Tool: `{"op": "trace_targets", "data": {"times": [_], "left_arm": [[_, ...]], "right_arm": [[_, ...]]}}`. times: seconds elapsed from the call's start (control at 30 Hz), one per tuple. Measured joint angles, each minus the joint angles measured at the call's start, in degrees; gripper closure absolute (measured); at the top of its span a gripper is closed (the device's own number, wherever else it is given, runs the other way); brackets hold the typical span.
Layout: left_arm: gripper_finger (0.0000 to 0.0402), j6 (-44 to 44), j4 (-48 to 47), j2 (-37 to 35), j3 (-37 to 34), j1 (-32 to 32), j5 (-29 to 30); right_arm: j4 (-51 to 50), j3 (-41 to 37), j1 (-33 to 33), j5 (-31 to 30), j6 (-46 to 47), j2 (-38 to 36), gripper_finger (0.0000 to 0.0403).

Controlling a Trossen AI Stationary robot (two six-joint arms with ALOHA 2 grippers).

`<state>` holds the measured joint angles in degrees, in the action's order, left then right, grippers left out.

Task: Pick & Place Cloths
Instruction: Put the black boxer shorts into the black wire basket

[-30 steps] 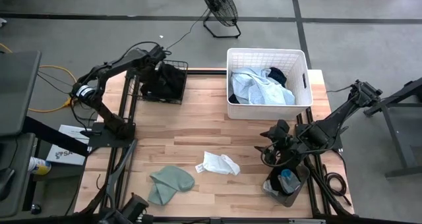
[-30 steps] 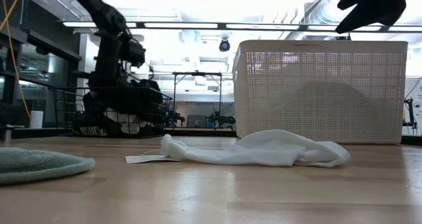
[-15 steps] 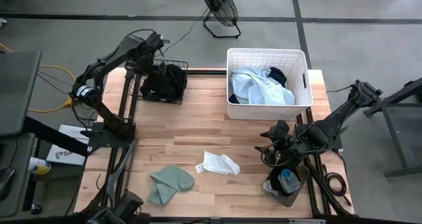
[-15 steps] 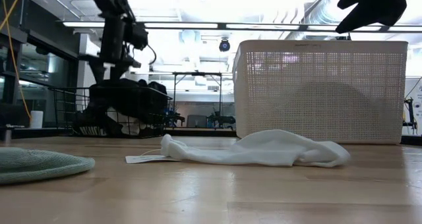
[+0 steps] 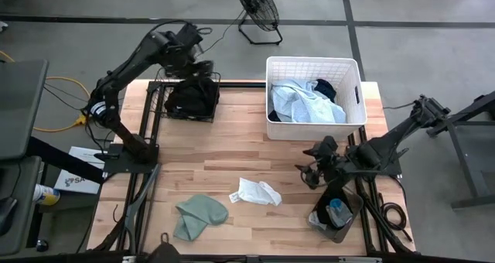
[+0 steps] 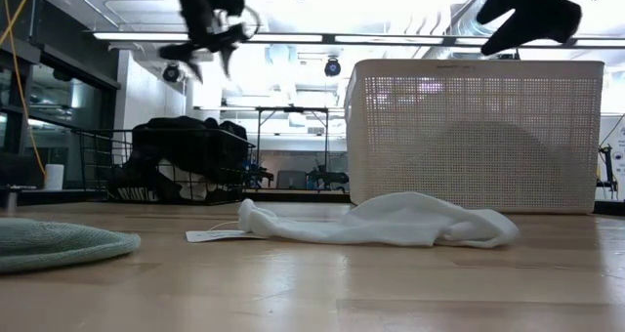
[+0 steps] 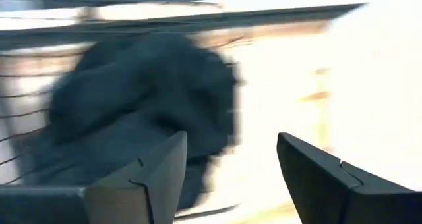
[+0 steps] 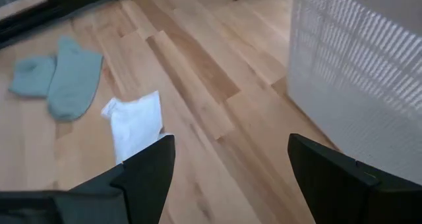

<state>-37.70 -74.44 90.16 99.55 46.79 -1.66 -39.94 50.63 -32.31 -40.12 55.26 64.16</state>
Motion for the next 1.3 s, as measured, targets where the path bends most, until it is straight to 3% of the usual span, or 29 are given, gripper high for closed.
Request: {"op": "trace_targets", "data": {"times": [0.07, 0.13, 0.23, 0.37, 0.47, 0.67, 0.87, 1.07, 1.3], "left_arm": [[0.0171, -3.77, 5.1, 0.03, 0.0, -1.1, -6.42], [0.0171, -1.87, 9.36, 0.03, 0.08, -1.45, -13.69], [0.0171, 3.84, 4.77, 0.03, 0.15, -2.3, -16.8], [0.0171, 6.24, -7.05, -0.4, 0.05, -4.48, -7.84], [0.0171, 6.42, -9.08, -0.39, 0.03, -6.23, -4.22], [0.0171, 9.26, -5.1, 0.01, -0.05, -8.83, -0.09], [0.0171, 14.77, 7.06, 1.95, -5.18, -10.11, 2.2], [0.0171, 13.51, 13.39, 5.8, -13.38, -5.51, 3.16], [0.0172, 15.66, 16.74, 6.59, -20.02, 3.46, 3.53]], "right_arm": [[1.66, -0.01, 1.56, -0.05, -1.09, 0.0, 0.0117], [3.82, -0.02, 3.23, -0.25, -5.21, 0.0, 0.0117], [12.03, -0.02, 7.28, 0.4, -14.51, 0.0, 0.0117], [25.33, -0.02, 12.43, 6.74, -19.56, 0.02, 0.0117], [31.41, -0.02, 15.13, 11.39, -19.25, 0.02, 0.0117], [33.3, -0.02, 18.22, 15.01, -15.06, -0.31, 0.0117], [31.4, -0.02, 18.46, 19.71, -4.66, -0.31, 0.0117], [26.88, -0.02, 18.09, 20.46, 3.22, -0.28, 0.0117], [26.83, -0.02, 17.3, 18.35, 3.65, 0.09, 0.0117]]}}
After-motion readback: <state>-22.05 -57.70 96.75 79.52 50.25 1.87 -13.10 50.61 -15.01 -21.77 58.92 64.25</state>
